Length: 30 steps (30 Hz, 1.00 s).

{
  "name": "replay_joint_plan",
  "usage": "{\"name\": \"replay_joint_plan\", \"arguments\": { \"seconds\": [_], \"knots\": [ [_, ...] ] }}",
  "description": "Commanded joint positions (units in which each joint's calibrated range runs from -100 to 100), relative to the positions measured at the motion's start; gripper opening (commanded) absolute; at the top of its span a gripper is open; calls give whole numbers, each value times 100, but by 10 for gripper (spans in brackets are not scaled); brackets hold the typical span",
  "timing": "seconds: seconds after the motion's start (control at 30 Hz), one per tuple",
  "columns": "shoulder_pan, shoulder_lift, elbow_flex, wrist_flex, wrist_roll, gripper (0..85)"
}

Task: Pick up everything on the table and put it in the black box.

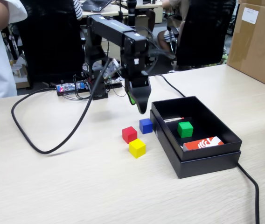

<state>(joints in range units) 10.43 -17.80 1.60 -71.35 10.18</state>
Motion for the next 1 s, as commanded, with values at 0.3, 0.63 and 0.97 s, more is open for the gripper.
{"name": "replay_joint_plan", "arguments": {
  "seconds": [0.3, 0.63, 0.97],
  "knots": [
    [127, 2279, 1463, 142, 425, 453],
    [142, 2451, 1418, 142, 620, 169],
    [-63, -521, 856, -230, 449, 140]
  ]
}}
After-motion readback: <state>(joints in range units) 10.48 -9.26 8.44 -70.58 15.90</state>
